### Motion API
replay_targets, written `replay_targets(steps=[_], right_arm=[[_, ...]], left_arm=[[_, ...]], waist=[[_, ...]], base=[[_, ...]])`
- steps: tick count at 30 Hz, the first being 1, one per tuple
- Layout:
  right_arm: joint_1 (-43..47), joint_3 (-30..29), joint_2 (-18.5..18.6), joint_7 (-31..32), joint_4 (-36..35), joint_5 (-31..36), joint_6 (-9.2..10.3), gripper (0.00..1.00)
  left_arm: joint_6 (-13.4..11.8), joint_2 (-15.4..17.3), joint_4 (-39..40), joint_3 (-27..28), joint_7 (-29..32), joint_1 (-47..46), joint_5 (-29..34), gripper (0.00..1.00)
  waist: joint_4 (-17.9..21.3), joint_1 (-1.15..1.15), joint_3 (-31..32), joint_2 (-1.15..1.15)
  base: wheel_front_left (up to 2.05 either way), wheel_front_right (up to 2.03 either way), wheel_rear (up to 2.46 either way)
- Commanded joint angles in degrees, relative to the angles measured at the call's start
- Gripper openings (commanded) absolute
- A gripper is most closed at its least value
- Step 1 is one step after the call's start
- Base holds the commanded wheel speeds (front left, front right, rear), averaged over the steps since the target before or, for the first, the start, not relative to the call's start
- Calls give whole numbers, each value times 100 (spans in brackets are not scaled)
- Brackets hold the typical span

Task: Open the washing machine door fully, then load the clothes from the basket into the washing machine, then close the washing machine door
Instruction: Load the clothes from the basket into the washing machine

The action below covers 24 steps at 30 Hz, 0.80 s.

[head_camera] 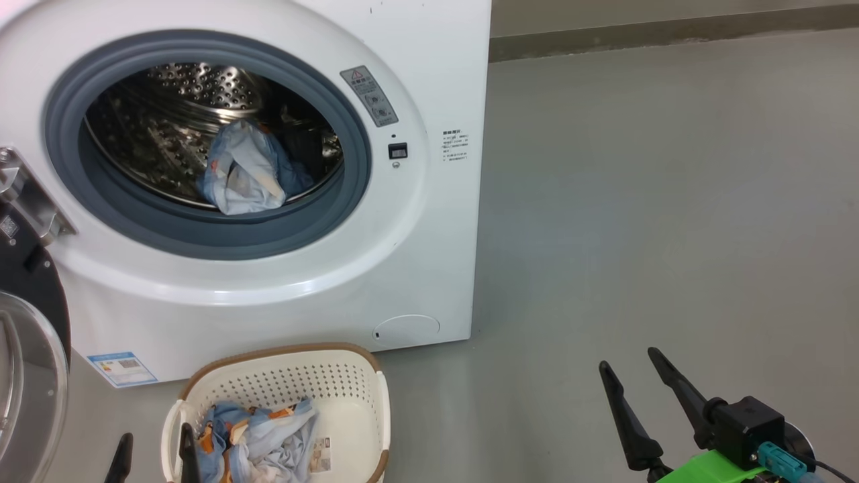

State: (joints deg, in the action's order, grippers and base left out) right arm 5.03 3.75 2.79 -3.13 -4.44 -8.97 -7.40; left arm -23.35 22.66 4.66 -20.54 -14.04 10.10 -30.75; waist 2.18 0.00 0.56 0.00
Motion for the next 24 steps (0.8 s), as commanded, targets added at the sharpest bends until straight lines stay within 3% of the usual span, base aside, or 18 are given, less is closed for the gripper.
replay_targets(steps=[1,24], right_arm=[[-5,95,9,6,-188,67,-9,100],[38,21,9,78,-272,56,-9,100]], left_arm=[[-3,67,82,196,-76,-170,59,100],[-23,-11,-32,213,-85,-222,64,100]], waist=[[6,0,12,0],[30,0,28,0]], base=[[0,0,0],[0,0,0]])
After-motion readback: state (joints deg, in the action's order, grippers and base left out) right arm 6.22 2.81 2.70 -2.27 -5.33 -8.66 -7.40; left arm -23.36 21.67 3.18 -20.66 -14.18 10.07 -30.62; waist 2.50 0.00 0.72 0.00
